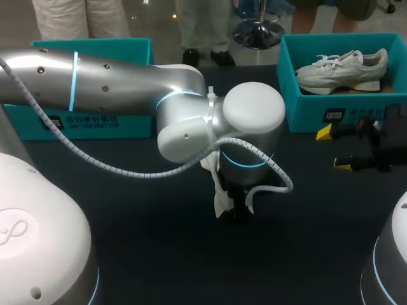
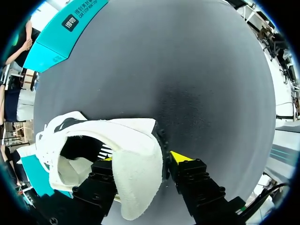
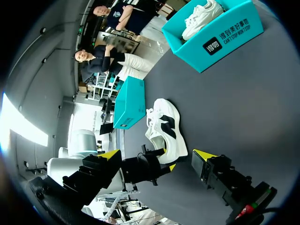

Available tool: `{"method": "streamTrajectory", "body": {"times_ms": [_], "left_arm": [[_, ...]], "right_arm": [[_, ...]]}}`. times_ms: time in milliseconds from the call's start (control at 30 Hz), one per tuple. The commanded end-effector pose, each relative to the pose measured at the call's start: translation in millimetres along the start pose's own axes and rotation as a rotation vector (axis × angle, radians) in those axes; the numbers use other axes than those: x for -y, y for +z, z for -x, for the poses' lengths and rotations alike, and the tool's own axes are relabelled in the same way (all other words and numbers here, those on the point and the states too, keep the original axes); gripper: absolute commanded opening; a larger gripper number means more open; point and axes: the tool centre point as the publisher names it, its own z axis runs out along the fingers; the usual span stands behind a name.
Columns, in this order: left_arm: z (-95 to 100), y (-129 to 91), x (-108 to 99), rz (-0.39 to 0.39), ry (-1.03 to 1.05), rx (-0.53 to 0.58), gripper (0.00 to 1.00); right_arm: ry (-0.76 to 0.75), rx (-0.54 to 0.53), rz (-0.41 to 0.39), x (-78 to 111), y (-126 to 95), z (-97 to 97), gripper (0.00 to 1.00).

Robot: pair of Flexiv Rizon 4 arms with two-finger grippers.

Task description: Take the shoe out of the shoebox, open the shoe tongue, remove and reinsert the insole, then place the shoe into the shoebox

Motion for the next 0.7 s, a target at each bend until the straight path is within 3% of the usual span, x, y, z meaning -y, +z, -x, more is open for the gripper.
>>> {"method": "streamTrajectory", "body": {"times_ms": [33,200,400,700], "left_arm": [[-0.7,4,2,0.005,0.004,-0.006,0.45],[-4.3,3,1,0.003,0.007,-0.020,0.31],[-7.5,-2,1,-0.004,0.016,-0.028,0.00],[-8.8,-19,-5,-0.015,0.013,-0.049,0.00]], "right_arm": [[0.001,0.003,0.001,1.1,0,-0.3,1.00],[0.001,0.003,0.001,1.1,0,-0.3,1.00],[0.001,0.003,0.001,1.1,0,-0.3,1.00],[0.001,0.003,0.001,1.1,0,-0.3,1.00]]}}
